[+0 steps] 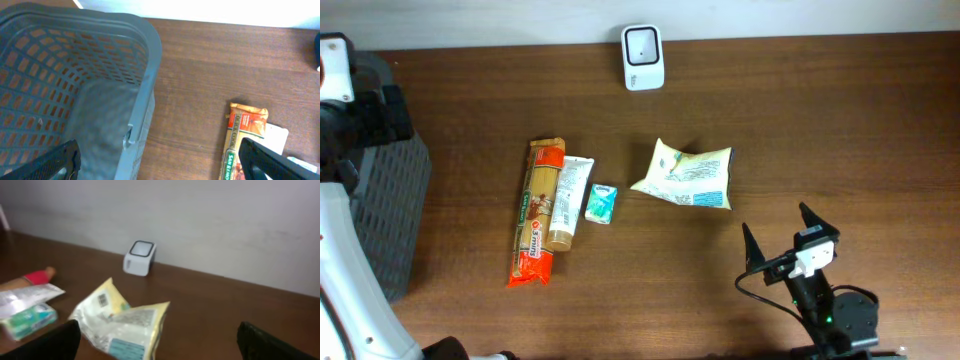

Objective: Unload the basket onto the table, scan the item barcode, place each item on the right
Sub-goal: 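Reach the right gripper to the snack bag and grasp it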

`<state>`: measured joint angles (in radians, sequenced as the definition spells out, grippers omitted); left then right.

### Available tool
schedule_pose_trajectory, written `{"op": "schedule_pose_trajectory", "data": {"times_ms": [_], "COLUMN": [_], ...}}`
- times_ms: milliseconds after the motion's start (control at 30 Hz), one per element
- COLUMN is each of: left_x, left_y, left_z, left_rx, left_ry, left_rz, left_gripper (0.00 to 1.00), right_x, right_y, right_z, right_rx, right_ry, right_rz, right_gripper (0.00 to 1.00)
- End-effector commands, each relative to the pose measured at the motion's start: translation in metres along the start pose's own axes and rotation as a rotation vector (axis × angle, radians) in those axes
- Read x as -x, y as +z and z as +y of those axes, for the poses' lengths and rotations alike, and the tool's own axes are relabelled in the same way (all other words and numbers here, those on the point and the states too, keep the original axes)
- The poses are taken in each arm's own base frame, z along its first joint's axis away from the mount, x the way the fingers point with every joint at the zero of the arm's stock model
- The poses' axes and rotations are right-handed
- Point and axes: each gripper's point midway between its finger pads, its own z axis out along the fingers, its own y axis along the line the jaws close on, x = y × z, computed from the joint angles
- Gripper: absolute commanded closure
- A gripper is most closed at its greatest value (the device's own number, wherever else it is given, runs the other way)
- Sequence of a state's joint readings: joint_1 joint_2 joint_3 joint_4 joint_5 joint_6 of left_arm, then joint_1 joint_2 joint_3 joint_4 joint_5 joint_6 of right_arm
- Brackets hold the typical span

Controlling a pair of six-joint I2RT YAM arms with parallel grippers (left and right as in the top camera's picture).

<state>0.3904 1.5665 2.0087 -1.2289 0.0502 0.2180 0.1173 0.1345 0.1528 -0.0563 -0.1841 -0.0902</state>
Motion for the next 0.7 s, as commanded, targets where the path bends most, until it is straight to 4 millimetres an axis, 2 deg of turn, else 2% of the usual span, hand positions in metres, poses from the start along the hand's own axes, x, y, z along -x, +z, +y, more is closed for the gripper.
{"op": "schedule_pose_trajectory", "data": {"times_ms": [0,33,100,200,267,333,367,400,467,600,667], "left_x": [0.000,0.000,0.000,0.000,0.000,0.000,0.000,0.000,0.000,0.000,0.000], "left_y": [0.002,0.002,0.002,0.002,0.002,0.002,0.002,0.002,0.002,0.002,0.002], "left_z": [0.000,0.000,0.000,0.000,0.000,0.000,0.000,0.000,0.000,0.000,0.000], "left_rx": [-0.011,-0.011,-0.011,-0.011,-0.011,-0.011,-0.011,-0.011,-0.011,-0.011,-0.011], "left_ry": [0.011,0.011,0.011,0.011,0.011,0.011,0.011,0.011,0.011,0.011,0.011], "left_rz": [0.000,0.000,0.000,0.000,0.000,0.000,0.000,0.000,0.000,0.000,0.000], "left_gripper": [0.01,0.01,0.01,0.01,0.01,0.01,0.01,0.01,0.01,0.01,0.01], "right_x": [0.042,0.056,0.067,0.064,0.055,0.035,0.027,0.009,-0.017,-0.083,-0.104], "right_y": [0.007,0.016,0.032,0.057,0.074,0.100,0.107,0.116,0.123,0.133,0.138], "right_z": [0.007,0.011,0.015,0.013,0.010,0.012,0.015,0.018,0.018,0.023,0.024], "right_rx": [0.080,0.128,0.188,0.222,0.236,0.267,0.288,0.311,0.313,0.342,0.350], "right_ry": [0.001,0.019,0.057,0.132,0.185,0.259,0.277,0.302,0.322,0.353,0.359], "right_rz": [0.028,0.092,0.221,0.475,0.657,0.821,0.847,0.890,0.963,1.135,1.176], "right_gripper": [0.01,0.01,0.02,0.02,0.02,0.02,0.02,0.02,0.02,0.02,0.02]}}
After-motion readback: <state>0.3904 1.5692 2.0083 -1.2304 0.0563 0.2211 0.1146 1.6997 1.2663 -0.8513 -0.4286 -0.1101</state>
